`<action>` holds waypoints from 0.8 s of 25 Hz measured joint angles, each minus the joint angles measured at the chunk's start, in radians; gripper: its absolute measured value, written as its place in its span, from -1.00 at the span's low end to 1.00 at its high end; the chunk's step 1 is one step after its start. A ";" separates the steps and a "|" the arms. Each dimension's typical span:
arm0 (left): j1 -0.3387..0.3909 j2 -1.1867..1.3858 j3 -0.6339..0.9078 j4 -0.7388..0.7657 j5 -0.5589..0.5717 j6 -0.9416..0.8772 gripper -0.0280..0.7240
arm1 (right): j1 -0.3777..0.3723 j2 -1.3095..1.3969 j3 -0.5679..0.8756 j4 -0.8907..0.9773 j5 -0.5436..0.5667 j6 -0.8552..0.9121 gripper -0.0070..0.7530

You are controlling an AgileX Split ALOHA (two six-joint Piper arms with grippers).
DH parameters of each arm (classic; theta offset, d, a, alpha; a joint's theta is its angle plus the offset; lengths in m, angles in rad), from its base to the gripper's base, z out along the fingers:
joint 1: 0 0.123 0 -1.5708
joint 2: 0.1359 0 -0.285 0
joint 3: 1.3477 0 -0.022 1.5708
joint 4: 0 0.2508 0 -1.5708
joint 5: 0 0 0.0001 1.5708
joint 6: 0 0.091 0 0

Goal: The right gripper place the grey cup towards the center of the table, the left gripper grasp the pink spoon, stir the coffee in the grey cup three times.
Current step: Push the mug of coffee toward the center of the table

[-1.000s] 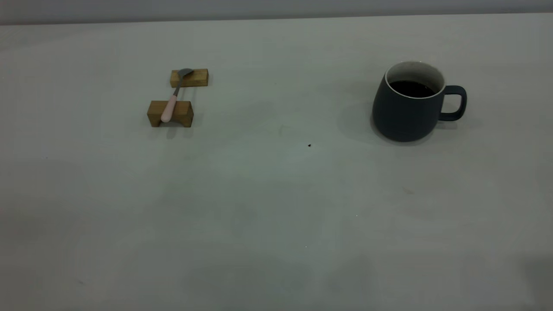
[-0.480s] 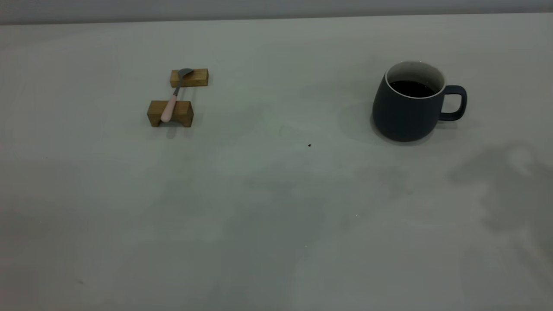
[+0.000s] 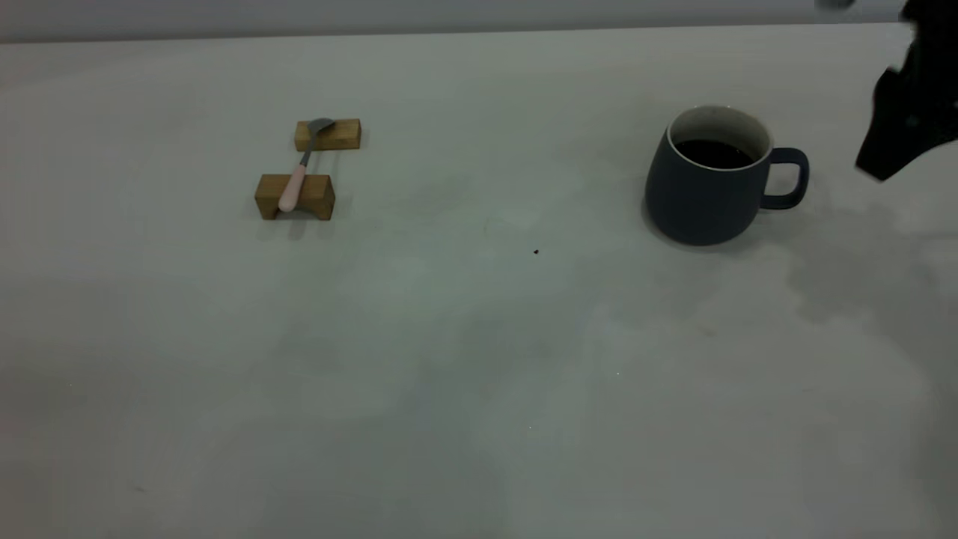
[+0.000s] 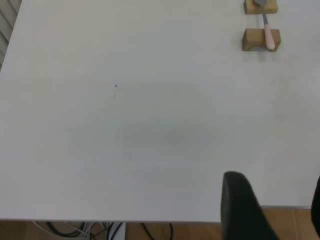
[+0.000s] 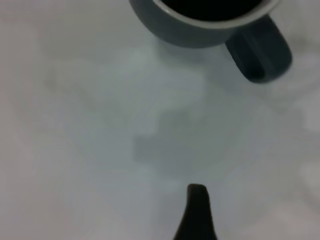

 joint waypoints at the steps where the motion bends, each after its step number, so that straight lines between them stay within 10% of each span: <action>1: 0.000 0.000 0.000 0.000 0.000 0.000 0.19 | 0.000 0.031 -0.021 0.000 0.000 -0.031 0.79; 20: 0.000 0.000 0.000 0.000 0.000 0.000 0.19 | 0.015 0.302 -0.308 0.052 0.046 -0.289 0.68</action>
